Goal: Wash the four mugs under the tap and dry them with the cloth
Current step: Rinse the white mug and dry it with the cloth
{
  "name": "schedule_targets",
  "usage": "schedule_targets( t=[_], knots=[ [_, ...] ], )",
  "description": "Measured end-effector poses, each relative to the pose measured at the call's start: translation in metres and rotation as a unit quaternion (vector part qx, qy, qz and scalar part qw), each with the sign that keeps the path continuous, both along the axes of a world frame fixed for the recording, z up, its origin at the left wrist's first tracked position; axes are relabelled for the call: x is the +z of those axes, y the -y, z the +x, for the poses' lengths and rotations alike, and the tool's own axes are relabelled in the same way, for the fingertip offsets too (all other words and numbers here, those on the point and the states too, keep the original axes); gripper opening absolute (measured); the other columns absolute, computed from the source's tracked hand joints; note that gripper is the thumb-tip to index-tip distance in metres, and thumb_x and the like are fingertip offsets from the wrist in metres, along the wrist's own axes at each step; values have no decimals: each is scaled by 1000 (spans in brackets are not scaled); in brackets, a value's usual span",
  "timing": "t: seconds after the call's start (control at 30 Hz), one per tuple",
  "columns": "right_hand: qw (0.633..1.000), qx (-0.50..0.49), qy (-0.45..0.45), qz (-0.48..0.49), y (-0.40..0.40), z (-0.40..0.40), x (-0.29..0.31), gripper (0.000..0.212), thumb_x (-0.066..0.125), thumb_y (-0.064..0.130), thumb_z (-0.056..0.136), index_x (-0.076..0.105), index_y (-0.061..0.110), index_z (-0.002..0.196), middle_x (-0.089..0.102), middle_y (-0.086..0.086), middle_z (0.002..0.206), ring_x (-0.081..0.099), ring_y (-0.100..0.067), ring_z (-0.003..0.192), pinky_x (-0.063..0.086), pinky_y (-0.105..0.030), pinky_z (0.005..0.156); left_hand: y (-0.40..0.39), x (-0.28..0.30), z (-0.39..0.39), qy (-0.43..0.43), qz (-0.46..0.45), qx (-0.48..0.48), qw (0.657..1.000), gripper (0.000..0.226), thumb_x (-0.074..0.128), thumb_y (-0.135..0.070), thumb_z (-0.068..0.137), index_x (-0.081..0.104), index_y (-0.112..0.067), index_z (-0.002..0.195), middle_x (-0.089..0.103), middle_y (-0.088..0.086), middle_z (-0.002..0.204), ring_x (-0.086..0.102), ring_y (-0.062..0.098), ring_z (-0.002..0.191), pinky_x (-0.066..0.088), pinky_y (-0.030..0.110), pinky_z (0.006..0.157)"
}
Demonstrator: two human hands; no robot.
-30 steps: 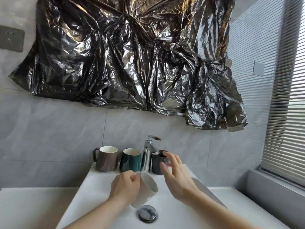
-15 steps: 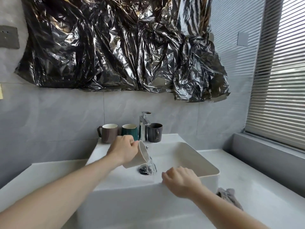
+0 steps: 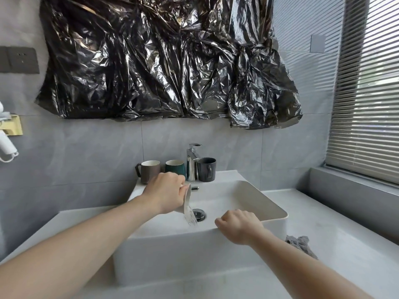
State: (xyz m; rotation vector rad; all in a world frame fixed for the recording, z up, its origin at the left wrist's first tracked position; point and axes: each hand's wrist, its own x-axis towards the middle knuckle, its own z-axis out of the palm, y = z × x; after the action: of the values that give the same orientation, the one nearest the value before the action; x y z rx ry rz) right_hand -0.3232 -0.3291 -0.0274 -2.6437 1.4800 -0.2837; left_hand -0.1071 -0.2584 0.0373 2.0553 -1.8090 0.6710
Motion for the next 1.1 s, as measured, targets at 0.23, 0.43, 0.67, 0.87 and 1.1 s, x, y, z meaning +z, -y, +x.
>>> schedule_targets(
  t=[0.23, 0.43, 0.67, 0.87, 1.1],
  knots=[
    [1000, 3, 6, -26, 1, 0, -5, 40, 32, 38, 97, 50, 15, 70, 66, -18, 105, 54, -38, 91, 37, -38, 75, -5, 1, -7, 36, 13, -18, 999, 25, 46, -37, 106, 48, -22, 85, 68, 5, 101, 65, 32, 99, 45, 38, 70],
    [993, 63, -10, -101, -12, -6, -13, 32, 23, 29, 105, 50, 19, 90, 69, -18, 110, 62, -42, 102, 35, -38, 75, -12, 3, -19, 165, 38, -22, 985, 28, 41, -34, 109, 62, -17, 105, 66, 7, 112, 63, 31, 108, 39, 35, 74],
    [957, 162, 172, -167, -26, -82, -42, 36, 47, 42, 105, 54, 36, 139, 47, 21, 150, 41, -3, 137, 32, -24, 111, -18, -7, -6, 218, -42, -145, 964, 21, 70, -25, 90, 63, -20, 71, 65, 2, 69, 67, 31, 66, 52, 35, 53],
    [953, -32, 227, -199, 19, -173, -70, 49, 57, 14, 99, 45, 24, 145, 43, 7, 156, 47, -24, 138, 44, -38, 106, -14, -15, -2, 246, -60, -168, 953, 26, 82, -24, 78, 59, -24, 65, 60, -5, 62, 63, 23, 60, 49, 27, 52],
    [999, -43, 26, -12, 53, -184, -96, 78, 44, 51, 105, 7, 21, 167, -1, 4, 175, -2, -15, 162, 8, -30, 130, 0, -25, -6, 211, -46, -184, 959, 22, 74, -23, 84, 58, -24, 69, 59, -8, 67, 61, 22, 67, 51, 29, 52]
  ],
)
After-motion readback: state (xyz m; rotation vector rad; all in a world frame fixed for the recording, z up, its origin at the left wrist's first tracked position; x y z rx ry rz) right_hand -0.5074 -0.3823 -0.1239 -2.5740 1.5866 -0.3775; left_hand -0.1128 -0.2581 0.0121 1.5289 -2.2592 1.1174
